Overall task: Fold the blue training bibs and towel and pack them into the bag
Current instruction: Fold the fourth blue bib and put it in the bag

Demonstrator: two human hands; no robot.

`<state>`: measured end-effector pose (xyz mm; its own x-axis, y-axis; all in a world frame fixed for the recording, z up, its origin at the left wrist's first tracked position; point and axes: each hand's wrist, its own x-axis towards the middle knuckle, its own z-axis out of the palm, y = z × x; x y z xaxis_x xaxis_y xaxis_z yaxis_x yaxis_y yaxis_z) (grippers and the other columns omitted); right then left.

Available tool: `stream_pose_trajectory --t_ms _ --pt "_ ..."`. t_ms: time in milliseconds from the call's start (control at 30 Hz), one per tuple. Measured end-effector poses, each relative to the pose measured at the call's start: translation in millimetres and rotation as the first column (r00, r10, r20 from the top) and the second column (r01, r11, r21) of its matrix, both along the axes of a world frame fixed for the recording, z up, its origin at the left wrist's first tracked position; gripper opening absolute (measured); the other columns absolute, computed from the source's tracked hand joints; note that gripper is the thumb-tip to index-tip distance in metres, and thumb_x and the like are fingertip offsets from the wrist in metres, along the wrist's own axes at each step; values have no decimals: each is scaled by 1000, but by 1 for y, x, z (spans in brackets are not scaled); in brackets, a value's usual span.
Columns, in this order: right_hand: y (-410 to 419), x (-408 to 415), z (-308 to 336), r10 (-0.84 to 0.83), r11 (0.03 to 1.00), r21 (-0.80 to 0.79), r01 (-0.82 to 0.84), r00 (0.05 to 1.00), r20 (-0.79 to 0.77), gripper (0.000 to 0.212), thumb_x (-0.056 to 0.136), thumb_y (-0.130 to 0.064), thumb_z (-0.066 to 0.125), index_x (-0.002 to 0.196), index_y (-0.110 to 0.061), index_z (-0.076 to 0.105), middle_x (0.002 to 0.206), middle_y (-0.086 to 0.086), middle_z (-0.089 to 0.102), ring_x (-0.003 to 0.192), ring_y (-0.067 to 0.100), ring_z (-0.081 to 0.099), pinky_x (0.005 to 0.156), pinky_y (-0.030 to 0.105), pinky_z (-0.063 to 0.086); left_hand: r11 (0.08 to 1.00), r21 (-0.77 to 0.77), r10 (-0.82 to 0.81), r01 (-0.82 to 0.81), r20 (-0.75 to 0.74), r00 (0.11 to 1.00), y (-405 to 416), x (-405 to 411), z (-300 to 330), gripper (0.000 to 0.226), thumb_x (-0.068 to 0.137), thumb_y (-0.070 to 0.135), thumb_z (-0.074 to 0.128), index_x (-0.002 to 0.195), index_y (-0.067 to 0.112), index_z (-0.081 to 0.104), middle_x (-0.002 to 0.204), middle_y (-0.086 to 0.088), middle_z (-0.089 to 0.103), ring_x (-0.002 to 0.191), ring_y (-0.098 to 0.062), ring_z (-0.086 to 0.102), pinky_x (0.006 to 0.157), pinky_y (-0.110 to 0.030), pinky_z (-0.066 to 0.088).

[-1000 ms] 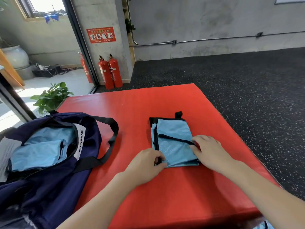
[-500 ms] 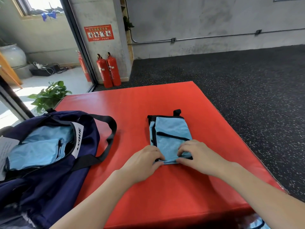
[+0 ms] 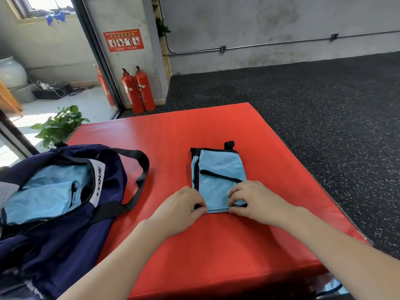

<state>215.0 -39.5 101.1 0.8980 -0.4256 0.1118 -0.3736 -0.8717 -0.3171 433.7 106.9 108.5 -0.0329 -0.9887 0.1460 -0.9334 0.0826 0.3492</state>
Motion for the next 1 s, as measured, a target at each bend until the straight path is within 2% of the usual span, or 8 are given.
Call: stream_pose_trajectory --t_ms 233,367,500,567,633,733,833,1000 --pt "2 4 0 -28 995 100 24 999 40 12 91 -34 66 91 -26 75 96 -14 69 91 4 62 88 34 50 996 43 77 -76 -21 997 -5 -3 -2 43 85 65 64 114 33 70 102 17 58 103 0 49 88 -23 45" --pt "2 2 2 -121 971 215 101 990 79 8 90 -37 68 92 -30 69 98 -16 65 96 2 58 91 33 49 993 -70 97 -96 19 995 -6 -8 -3 26 96 46 61 106 24 72 92 15 54 98 -6 51 79 -22 41" --pt "3 -4 4 -129 979 163 126 992 7 30 76 -60 65 90 -38 50 120 -20 52 116 3 42 99 28 40 978 -162 112 -128 -105 988 -7 -9 -4 14 95 35 64 96 23 69 102 16 60 107 -6 51 91 -30 46" --pt "2 -8 8 -157 975 159 157 988 -17 26 73 -52 63 86 -38 46 114 -17 56 107 7 51 93 32 46 977 -161 113 -141 -171 979 -6 -12 0 10 96 34 62 93 25 64 98 16 62 101 -3 54 86 -29 47" --pt "3 -12 14 -223 953 213 215 975 10 20 71 -45 61 82 -35 48 90 -13 63 82 9 58 77 36 51 976 -140 129 -167 -244 961 -4 -18 7 11 98 32 61 90 24 62 80 10 62 77 -7 55 68 -24 42" --pt "3 -16 25 -287 915 328 237 951 114 15 71 -33 65 78 -28 52 64 -10 60 57 7 51 58 29 42 963 -109 180 -248 -425 887 -2 -23 14 10 96 29 65 87 27 62 66 7 60 59 -9 50 56 -20 37" --pt "3 -20 33 -330 860 465 209 923 196 10 75 -23 65 75 -25 56 56 -10 55 52 5 40 54 28 33 950 -100 209 -297 -503 839 -3 -28 18 11 93 27 68 83 27 64 59 8 55 53 -5 43 53 -18 35" --pt "3 -20 34 -390 784 591 189 891 233 7 88 -15 69 82 -19 67 63 -13 65 55 -2 50 57 14 36 930 -89 247 -358 -571 783 -4 -29 18 10 92 26 70 82 27 68 59 15 57 54 -1 44 55 -17 35"
